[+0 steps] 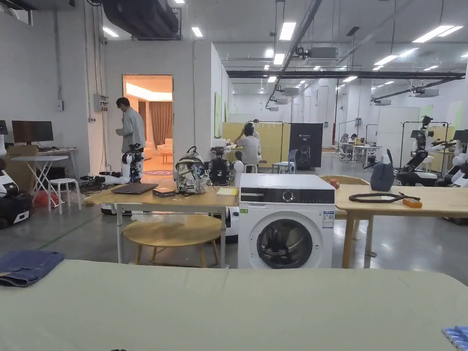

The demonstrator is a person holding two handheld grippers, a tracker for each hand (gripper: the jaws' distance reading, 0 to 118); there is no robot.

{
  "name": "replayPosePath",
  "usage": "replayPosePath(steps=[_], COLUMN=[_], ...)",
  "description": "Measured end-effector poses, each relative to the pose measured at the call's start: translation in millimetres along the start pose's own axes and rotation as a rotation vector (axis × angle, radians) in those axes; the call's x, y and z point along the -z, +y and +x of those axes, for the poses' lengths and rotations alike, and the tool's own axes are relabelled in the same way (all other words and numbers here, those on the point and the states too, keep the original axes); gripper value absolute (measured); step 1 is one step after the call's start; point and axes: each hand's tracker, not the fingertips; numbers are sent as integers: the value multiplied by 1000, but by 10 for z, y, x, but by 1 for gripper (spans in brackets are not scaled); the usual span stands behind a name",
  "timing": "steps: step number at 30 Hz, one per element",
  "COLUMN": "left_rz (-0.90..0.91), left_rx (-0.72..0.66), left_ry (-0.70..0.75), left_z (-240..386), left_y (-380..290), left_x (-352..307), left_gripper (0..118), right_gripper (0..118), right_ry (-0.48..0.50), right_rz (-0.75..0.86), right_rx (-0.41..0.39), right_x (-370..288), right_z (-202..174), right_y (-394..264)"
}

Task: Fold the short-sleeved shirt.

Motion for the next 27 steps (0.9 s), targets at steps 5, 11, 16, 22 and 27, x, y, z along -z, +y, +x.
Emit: replayPosePath(steps=[5,11,16,22,27], left_rz=[-4,0,6,3,-29], left_rx=[-7,7,16,24,42], left_ry=[3,4,78,171,224], left_z=[0,-75,-305,-569,-806], left_y=[18,60,45,41,9], left_x=[-11,-97,-247,-441,-589], left_gripper=[0,0,0,0,0], right_gripper=[0,0,0,0,0], right_ry=[-2,20,90,184,264], right_rz=[-2,-10,-17,-2,-4], right_rx=[2,-15,23,17,27], right_x=[-1,85,224,331,377], right_z=[3,-87,-317,-648,-878], right_y=[-2,-54,-67,-113,-112])
